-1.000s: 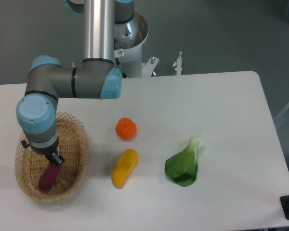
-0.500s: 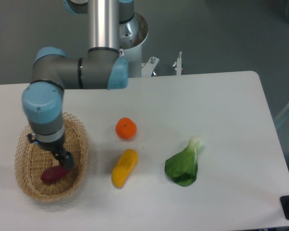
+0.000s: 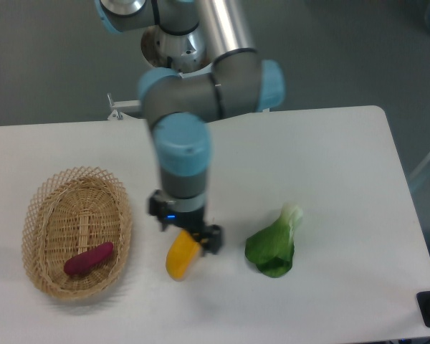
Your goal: Place the sweet potato in the basket
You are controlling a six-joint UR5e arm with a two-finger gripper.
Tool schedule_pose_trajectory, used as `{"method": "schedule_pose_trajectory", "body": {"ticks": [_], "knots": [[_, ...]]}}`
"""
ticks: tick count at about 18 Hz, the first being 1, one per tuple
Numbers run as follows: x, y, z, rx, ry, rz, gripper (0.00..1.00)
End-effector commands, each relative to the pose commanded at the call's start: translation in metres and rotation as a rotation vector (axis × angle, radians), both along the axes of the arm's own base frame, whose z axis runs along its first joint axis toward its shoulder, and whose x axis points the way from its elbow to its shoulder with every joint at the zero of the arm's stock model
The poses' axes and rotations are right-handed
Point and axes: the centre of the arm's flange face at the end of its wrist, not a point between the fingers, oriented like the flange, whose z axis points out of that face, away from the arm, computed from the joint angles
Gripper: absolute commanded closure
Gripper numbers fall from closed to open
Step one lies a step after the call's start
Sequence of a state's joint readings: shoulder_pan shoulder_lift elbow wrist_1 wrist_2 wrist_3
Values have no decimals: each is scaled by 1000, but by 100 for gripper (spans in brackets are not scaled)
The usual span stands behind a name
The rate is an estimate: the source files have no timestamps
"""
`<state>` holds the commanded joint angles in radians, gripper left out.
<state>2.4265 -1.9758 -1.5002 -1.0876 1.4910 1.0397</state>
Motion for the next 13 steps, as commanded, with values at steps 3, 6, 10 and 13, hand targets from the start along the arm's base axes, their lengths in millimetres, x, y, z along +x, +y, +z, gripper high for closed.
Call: {"method": "schedule_pose_trajectory", "body": {"ticks": [3,6,10,13], "knots": [[-36,-30,-5,-12,9,-34,0],[-67,-57,-8,-23,17,-74,0],[-109,-89,-16,-37,30,-118,0],[-131,-102,-17,-58,41,-168,0]]}}
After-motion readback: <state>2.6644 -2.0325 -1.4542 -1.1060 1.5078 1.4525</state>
